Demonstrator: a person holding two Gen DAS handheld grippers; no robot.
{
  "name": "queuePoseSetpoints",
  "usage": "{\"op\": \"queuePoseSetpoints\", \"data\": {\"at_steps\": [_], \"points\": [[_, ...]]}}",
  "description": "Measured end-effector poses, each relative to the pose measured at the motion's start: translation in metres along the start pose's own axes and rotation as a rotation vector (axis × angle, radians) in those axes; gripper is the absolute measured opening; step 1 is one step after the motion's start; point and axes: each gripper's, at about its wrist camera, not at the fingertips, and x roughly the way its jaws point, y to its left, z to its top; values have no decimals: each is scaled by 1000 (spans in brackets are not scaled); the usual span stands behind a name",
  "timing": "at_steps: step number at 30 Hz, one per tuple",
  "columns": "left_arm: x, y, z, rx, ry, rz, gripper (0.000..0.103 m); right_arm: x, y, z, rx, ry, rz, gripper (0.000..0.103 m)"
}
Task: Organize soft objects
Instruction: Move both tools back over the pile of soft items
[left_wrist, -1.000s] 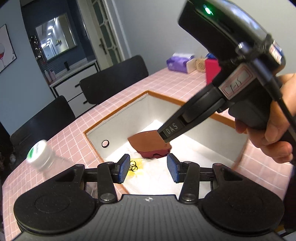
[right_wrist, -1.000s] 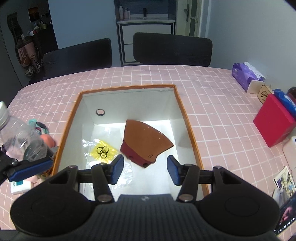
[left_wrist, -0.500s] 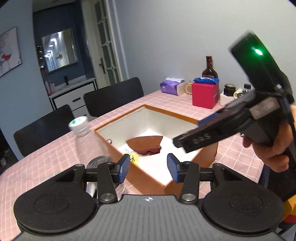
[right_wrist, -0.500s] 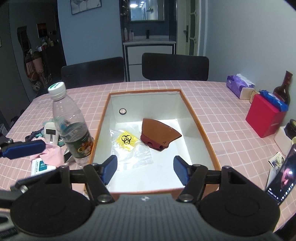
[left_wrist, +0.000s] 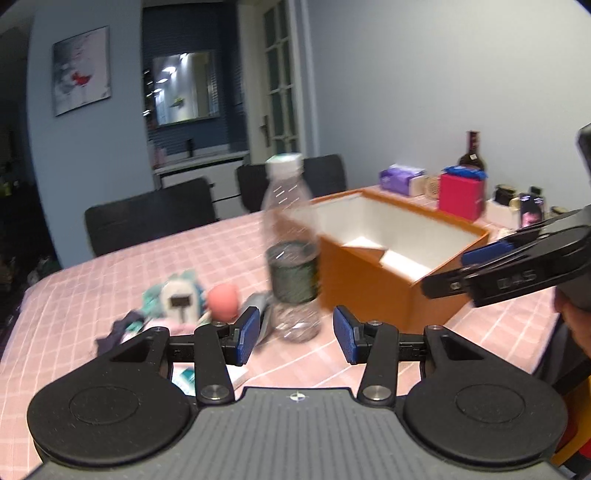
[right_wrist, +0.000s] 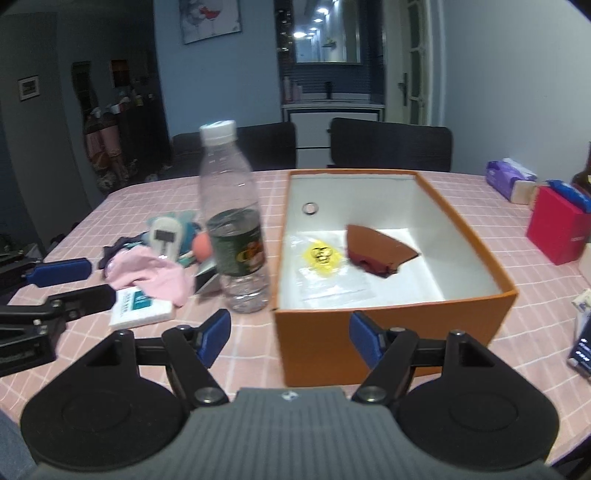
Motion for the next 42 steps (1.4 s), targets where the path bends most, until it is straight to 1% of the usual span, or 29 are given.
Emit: {"op": "queuePoseSetpoints", "data": {"at_steps": [6,12,14,17,20,25,27,29,31,33,34,35,36,37,40,42], "points": [[2,31,-29,-28,10,72,54,13,36,-5,-44,-18,77,71],[4,67,-50,-66,3,125,54,46,75,-10,-105,-33,129,71],[5,79,-55,-77,-4,140,54,59,85,-13,-126,-46,131,71],[9,94,-63,-95,-7,146,55,81,96,-14,-138,-37,144,71],[17,106,-68,-112,10,145,57,103,107,-15,-158,-21,126,68],[33,119,-76,-133,67,135,59,131,119,-14,-181,6,105,58],[39,122,-77,-137,82,131,60,140,122,-14,-190,25,97,51],[43,125,-78,-139,93,122,61,147,124,-13,-190,41,98,50],[46,127,-78,-139,99,113,61,154,125,-13,-186,61,102,42],[50,128,-77,-135,106,108,61,159,126,-12,-185,80,108,28],[52,129,-77,-134,112,107,61,162,127,-13,-187,88,111,23],[53,130,-78,-133,116,104,61,164,128,-13,-190,96,116,12],[53,130,-78,-133,120,101,61,165,128,-14,-189,102,120,5],[54,130,-79,-133,124,99,61,167,128,-14,-188,105,127,0],[57,131,-79,-129,131,96,69,170,127,-14,-177,108,134,0],[58,133,-80,-130,131,94,69,171,126,-13,-172,110,135,0]]}}
